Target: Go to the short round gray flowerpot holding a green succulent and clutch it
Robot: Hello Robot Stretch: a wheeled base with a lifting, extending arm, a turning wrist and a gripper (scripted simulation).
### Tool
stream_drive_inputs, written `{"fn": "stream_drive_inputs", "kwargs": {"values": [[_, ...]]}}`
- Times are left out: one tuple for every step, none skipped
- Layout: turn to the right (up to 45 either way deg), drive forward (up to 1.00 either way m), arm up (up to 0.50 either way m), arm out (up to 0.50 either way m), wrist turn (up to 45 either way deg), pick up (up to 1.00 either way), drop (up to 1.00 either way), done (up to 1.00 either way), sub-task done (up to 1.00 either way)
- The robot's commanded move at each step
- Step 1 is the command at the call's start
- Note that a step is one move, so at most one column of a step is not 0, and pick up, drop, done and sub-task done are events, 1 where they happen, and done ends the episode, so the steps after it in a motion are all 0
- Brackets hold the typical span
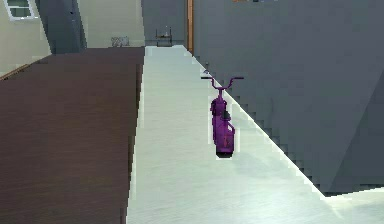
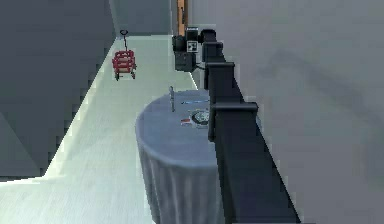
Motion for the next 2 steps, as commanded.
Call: {"fn": "stream_drive_inputs", "kwargs": {"values": [[0.0, 0.0, -0.28, 0.0, 0.0, 0.0, 0.0, 0.0, 0.0], [0.0, 0.0, 0.0, 0.0, 0.0, 1.0, 0.0, 0.0, 0.0]]}}
